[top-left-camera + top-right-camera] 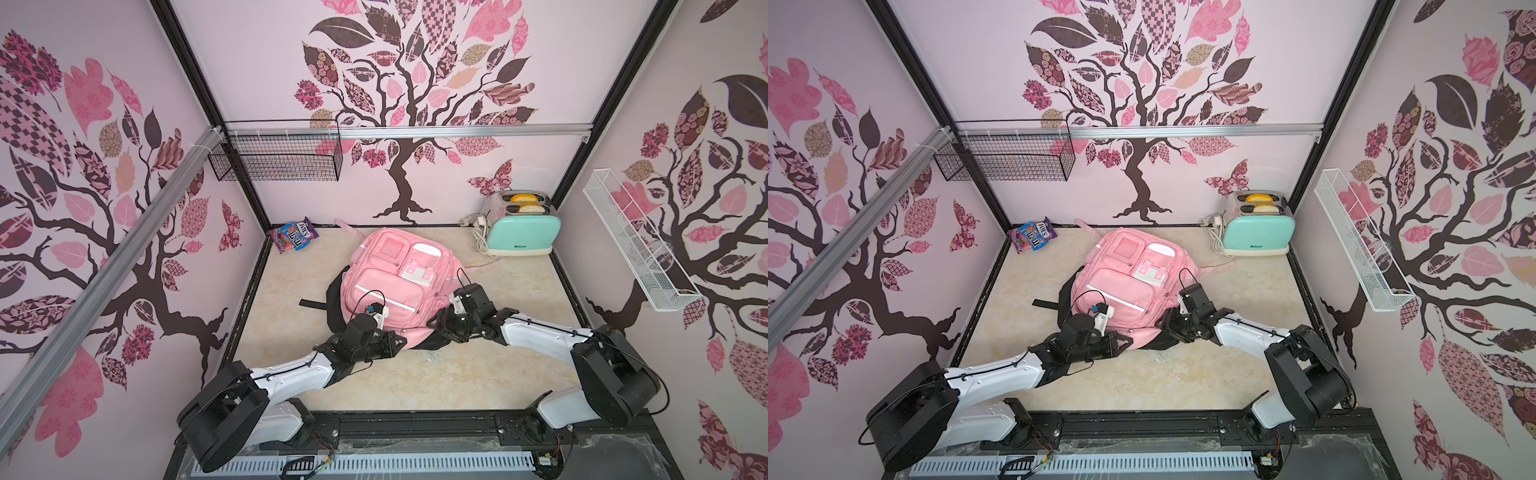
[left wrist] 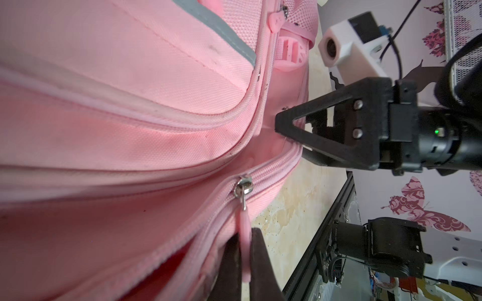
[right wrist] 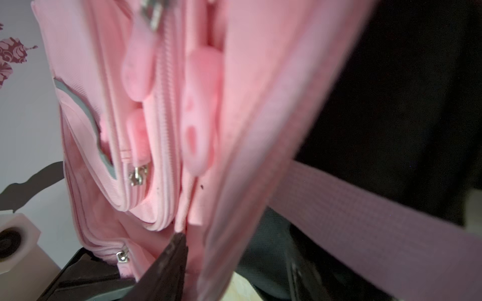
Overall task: Zip up the backpack
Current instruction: Zip the zipper on the backpack.
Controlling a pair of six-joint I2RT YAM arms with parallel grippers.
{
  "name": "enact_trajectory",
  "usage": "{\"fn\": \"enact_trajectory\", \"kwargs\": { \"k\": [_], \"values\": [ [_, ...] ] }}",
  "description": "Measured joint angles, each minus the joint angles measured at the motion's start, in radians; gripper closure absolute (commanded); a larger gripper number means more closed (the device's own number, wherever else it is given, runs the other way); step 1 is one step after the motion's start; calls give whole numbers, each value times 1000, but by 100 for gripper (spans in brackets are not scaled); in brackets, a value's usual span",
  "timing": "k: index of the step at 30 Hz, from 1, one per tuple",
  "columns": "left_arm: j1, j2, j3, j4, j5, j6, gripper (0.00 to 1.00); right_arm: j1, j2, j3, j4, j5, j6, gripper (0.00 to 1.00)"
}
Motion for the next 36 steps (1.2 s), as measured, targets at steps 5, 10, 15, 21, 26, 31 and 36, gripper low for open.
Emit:
{"fn": "enact_trajectory", "kwargs": {
  "k": [5, 10, 15, 21, 26, 31, 36],
  "values": [
    [3, 8, -3, 40, 21, -2, 100, 44, -18, -17, 69, -8, 67, 38],
    [3, 9, -4, 48, 29, -6, 100, 96, -7, -16, 141, -16, 116, 40],
    [3, 7, -6, 39, 25, -6, 100, 101, 32, -16, 184, -24, 150, 64],
    [2, -29, -4, -25, -6, 10, 100, 102, 40, -16, 193, -32, 151, 100],
    [-14, -44, 19, -100, -48, 35, 100, 107, 18, 8, 132, -9, 105, 100],
    [-27, -55, 44, -148, -84, 54, 100, 114, -29, 48, 30, 37, 32, 100],
    [-60, -69, 62, -187, -128, 66, 100, 115, -58, 88, -79, 72, -45, 100]
  ]
}}
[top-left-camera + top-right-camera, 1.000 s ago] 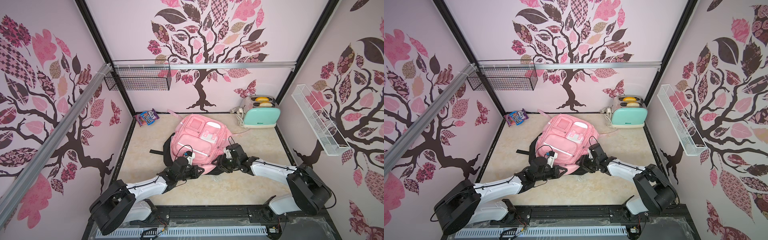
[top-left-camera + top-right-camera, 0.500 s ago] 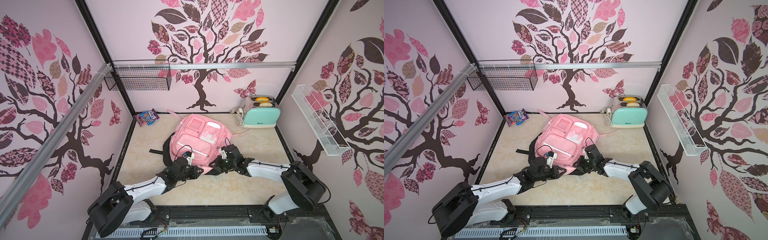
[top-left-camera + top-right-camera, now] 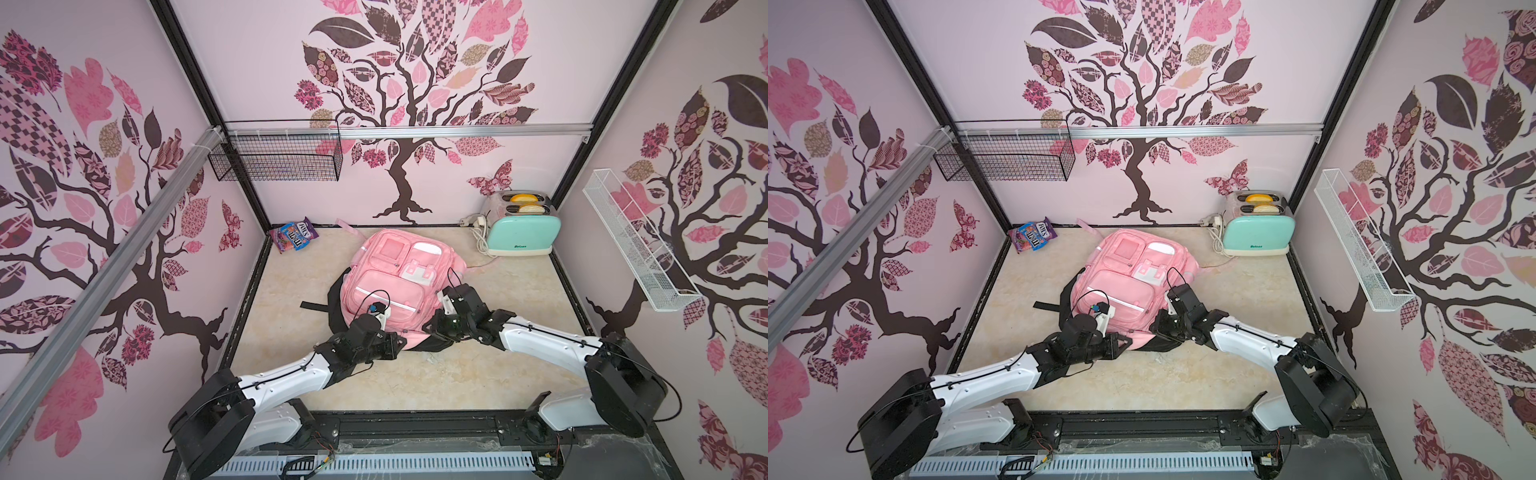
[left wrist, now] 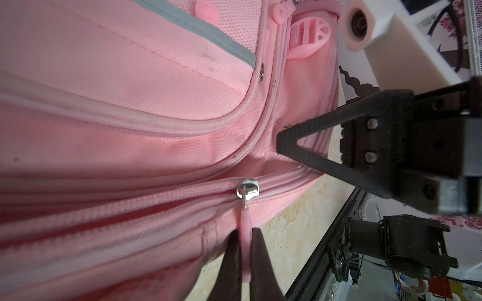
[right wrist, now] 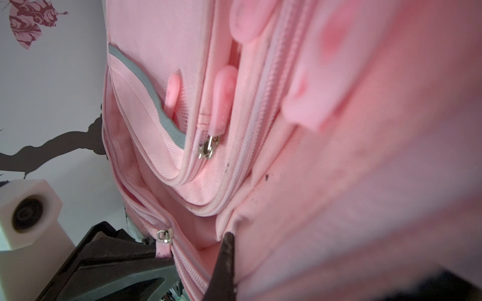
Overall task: Zip up the backpack
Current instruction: Zip the zipper on the backpack.
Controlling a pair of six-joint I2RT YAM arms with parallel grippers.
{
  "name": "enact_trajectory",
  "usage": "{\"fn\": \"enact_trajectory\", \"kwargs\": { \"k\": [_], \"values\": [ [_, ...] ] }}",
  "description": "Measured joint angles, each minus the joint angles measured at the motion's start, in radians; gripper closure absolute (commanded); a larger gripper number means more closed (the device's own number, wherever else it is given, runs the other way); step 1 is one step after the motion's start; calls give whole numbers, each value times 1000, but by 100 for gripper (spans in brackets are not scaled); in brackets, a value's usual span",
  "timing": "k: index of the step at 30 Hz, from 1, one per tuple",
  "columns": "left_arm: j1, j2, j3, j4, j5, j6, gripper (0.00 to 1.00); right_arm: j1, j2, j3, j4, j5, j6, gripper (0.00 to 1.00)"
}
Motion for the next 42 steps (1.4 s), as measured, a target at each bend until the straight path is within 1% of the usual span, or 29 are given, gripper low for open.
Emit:
{"fn": "enact_trajectory", "kwargs": {
  "k": [5, 10, 14, 24, 25, 27, 28, 29, 31, 32, 33, 35, 38, 42],
  "values": [
    [-40, 0, 31, -53, -69, 13, 100, -3, 0, 48, -86, 23, -68, 100],
    [-48, 0, 35, -77, -104, 14, 100, -28, 27, 61, -119, 22, -106, 100],
    [-51, 1, 35, -87, -112, 13, 100, -51, 44, 61, -130, 20, -118, 100],
    [-53, 1, 34, -82, -122, 8, 100, -64, 46, 61, -118, -20, -111, 100],
    [-53, 1, 31, -77, -122, 4, 100, -68, 47, 60, -112, -30, -106, 96],
    [-53, 1, 21, -61, -122, -5, 100, -74, 51, 44, -80, -56, -85, 81],
    [-53, 1, 12, -50, -123, -11, 100, -79, 56, 29, -54, -71, -72, 72],
    [-51, 1, 0, -39, -122, -16, 100, -83, 64, 14, -28, -90, -53, 66],
    [-48, 8, -21, -14, -118, -26, 100, -89, 87, -21, 43, -126, -4, 57],
    [-46, 14, -28, -2, -117, -32, 100, -89, 98, -43, 88, -143, 23, 50],
    [-45, 21, -32, 9, -115, -37, 100, -90, 106, -60, 116, -155, 49, 47],
    [-44, 35, -35, 32, -109, -44, 100, -87, 114, -92, 171, -174, 95, 44],
    [-42, 50, -37, 54, -102, -53, 100, -75, 114, -111, 221, -180, 145, 42],
    [-41, 61, -37, 71, -94, -62, 100, -43, 106, -114, 255, -169, 192, 42]
  ]
}}
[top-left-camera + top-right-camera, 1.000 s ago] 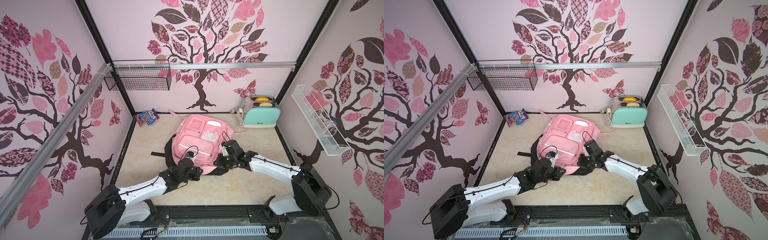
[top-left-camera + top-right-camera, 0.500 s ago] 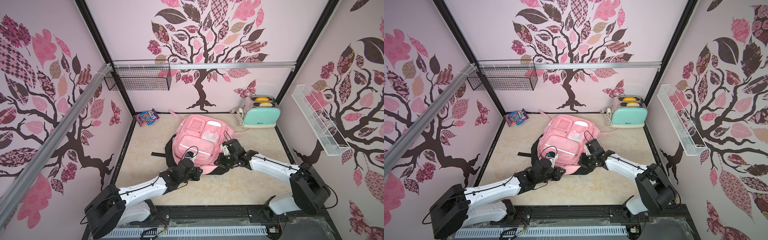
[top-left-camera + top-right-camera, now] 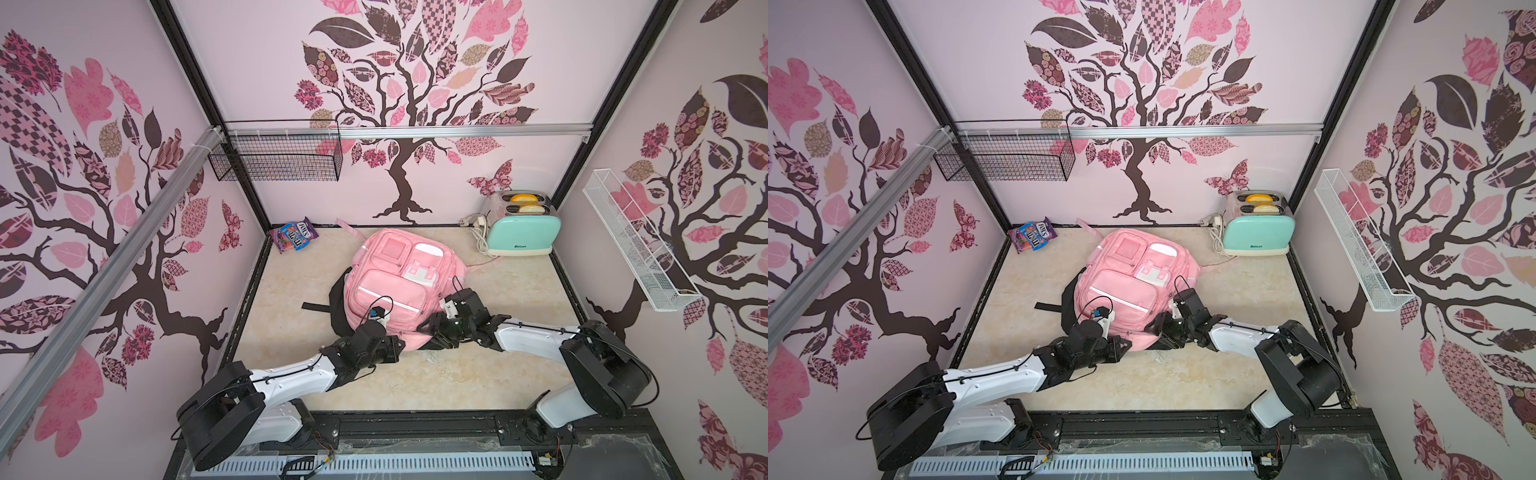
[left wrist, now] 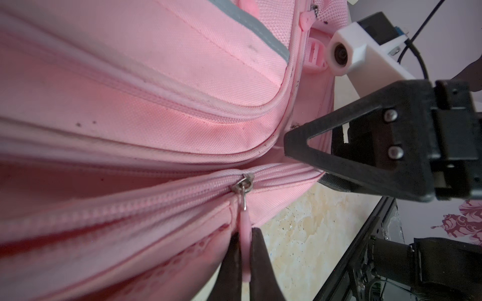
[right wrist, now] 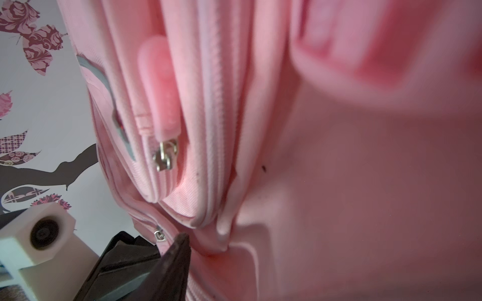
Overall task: Zip up the backpack
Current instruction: Zip the zipper on the backpack.
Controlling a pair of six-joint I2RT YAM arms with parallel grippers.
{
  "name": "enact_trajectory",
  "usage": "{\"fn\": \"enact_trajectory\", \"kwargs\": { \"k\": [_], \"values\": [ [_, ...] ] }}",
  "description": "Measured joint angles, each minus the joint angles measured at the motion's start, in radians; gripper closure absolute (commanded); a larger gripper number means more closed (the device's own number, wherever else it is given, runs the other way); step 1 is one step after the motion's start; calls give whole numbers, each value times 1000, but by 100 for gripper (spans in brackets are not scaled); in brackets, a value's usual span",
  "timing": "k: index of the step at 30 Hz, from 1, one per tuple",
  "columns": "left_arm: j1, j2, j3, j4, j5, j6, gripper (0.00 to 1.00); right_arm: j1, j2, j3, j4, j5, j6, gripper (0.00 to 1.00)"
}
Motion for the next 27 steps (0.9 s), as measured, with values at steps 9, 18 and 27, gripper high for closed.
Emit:
{"fn": "enact_trajectory", "kwargs": {
  "k": [9, 18, 27],
  "values": [
    [6, 1, -3, 4, 11, -2, 100, 40, 37, -10, 70, 22, 65, 94],
    [3, -71, 32, -116, -8, 17, 100, 49, -27, 43, -65, 53, -31, 100],
    [-11, -96, 90, -207, -48, 34, 100, 45, -78, 179, -322, 111, -216, 100]
  ]
}}
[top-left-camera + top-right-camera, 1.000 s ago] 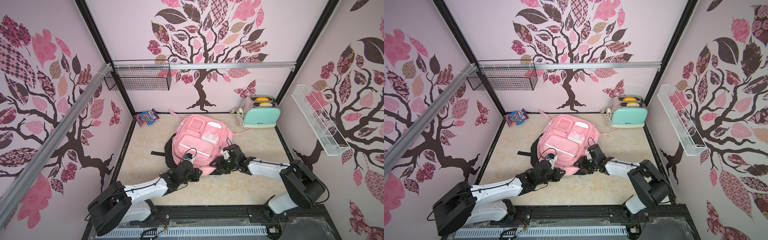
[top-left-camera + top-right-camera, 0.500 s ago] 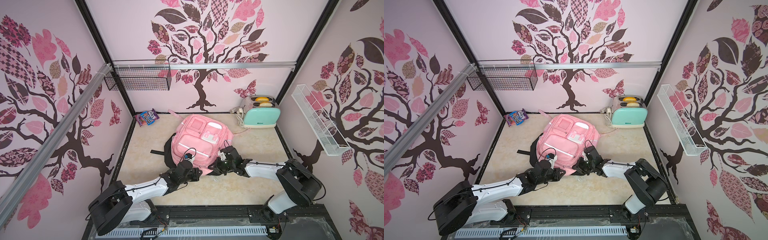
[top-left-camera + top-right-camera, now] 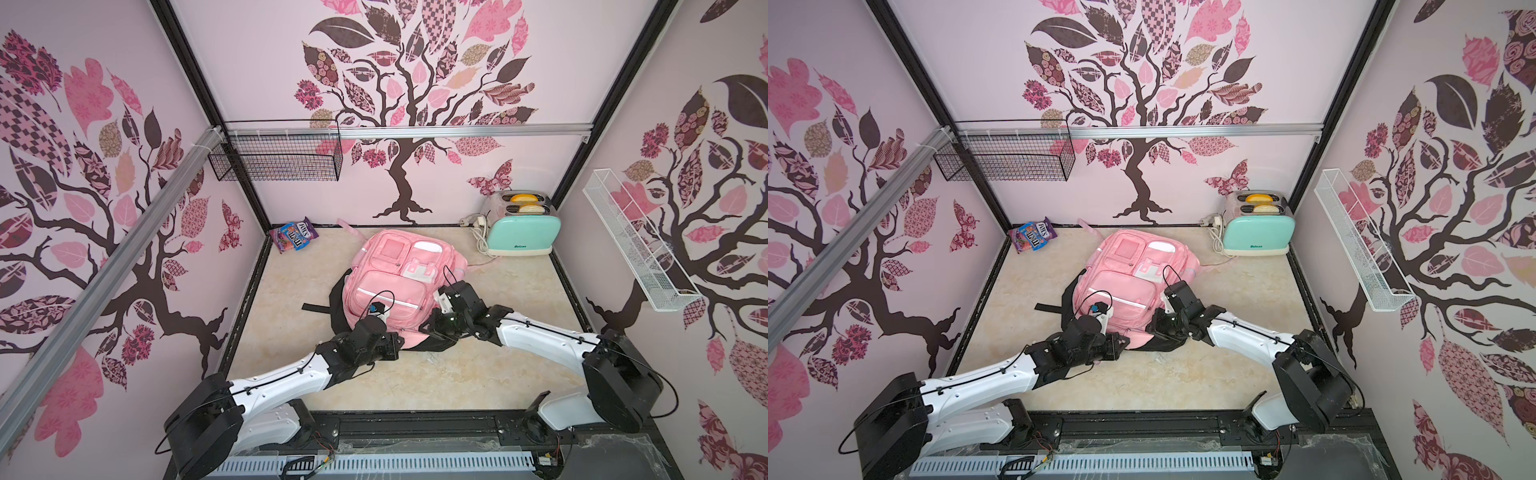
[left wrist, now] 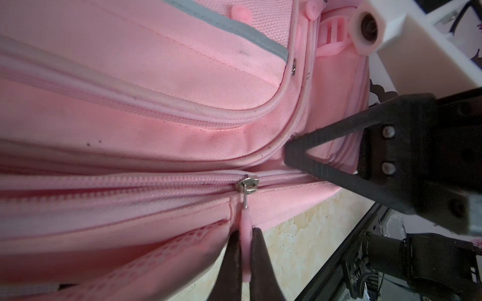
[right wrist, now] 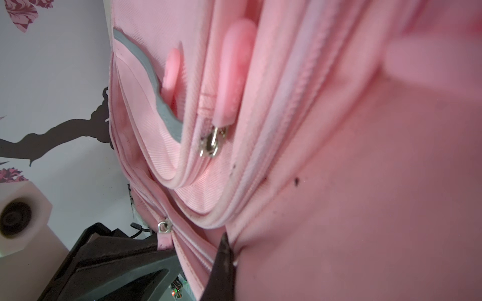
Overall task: Zip up the backpack
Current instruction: Zip the zipper on the backpack.
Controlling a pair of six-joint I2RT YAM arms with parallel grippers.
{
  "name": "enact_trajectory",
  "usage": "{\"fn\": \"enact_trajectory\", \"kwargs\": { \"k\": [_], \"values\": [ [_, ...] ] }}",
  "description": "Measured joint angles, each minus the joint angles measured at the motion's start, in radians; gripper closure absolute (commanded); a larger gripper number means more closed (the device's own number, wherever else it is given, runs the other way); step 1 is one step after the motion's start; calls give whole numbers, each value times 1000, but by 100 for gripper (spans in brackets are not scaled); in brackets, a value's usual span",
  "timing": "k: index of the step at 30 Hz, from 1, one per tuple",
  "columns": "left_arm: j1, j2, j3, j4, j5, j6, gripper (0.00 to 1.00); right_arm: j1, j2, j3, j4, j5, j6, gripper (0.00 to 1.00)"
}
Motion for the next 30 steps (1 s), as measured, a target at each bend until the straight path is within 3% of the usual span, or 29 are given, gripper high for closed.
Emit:
{"fn": "enact_trajectory", "kwargs": {
  "k": [11, 19, 21, 26, 30],
  "values": [
    [0, 8, 0, -19, -25, -8, 100, -103, 33, 30, -106, -43, -122, 100],
    [7, -8, -8, -49, -48, -8, 100, -116, 48, 28, -98, -72, -120, 99],
    [9, -5, -18, -32, -45, -8, 100, -120, 48, 22, -82, -90, -109, 89],
    [18, -4, -65, 35, -24, -11, 100, -134, 48, -28, -7, -143, -39, 49],
    [20, -4, -103, 106, 12, -11, 100, -130, 47, -76, 64, -161, 37, 43]
  ]
}}
